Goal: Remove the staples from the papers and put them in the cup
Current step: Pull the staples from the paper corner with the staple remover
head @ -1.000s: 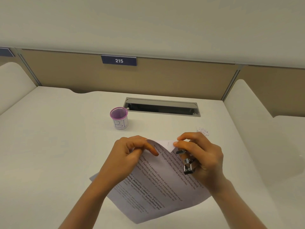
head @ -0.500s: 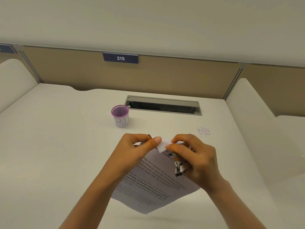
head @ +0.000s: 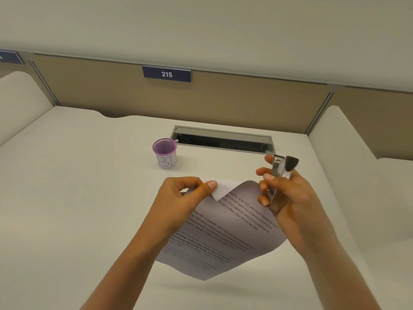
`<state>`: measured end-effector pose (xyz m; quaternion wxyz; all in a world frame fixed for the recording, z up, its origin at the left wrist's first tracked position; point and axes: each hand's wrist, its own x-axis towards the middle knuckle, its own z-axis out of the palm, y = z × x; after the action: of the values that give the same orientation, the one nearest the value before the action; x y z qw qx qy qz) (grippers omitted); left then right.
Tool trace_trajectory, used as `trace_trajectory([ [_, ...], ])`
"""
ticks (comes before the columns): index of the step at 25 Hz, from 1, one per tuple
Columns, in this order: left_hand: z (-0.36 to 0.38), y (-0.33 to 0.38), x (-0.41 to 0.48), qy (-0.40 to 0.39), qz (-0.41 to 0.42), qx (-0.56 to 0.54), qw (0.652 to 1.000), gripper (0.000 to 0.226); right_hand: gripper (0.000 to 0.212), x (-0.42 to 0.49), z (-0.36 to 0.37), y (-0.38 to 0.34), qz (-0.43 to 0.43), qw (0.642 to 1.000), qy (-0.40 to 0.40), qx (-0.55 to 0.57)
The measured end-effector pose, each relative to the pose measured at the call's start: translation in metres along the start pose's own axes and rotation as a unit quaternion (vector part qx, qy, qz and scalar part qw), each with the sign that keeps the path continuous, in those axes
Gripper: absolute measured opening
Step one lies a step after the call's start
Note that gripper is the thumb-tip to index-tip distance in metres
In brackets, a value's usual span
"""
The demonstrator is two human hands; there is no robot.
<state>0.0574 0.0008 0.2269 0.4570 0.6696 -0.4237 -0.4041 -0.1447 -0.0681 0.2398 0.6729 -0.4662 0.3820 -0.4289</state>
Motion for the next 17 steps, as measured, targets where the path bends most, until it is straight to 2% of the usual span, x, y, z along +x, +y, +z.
trace_trajectory([
  [2,0.002,-0.003,0.000,0.017,0.006,0.011,1.000,0.041,0.026,0.000,0.000,0.000,0.023,0.996,-0.005,-0.084],
  [5,0.007,-0.006,-0.001,0.050,0.016,0.013,0.999,0.034,0.025,-0.004,0.008,0.004,-0.013,0.981,0.046,-0.186],
  [10,0.019,-0.007,-0.008,0.098,0.046,-0.014,0.994,0.033,0.050,-0.006,0.031,0.007,-0.029,0.937,0.062,-0.342],
  [12,0.026,-0.007,-0.011,0.114,0.076,-0.009,0.991,0.029,0.046,-0.003,0.039,0.010,-0.046,0.932,0.066,-0.352],
  [15,0.034,-0.009,-0.017,0.112,0.122,0.004,0.986,0.021,0.028,0.003,0.039,0.007,-0.075,0.944,0.075,-0.314],
  [17,0.032,-0.012,-0.021,0.109,0.145,0.007,0.983,0.026,0.022,0.008,0.031,-0.002,-0.083,0.951,0.034,-0.296],
])
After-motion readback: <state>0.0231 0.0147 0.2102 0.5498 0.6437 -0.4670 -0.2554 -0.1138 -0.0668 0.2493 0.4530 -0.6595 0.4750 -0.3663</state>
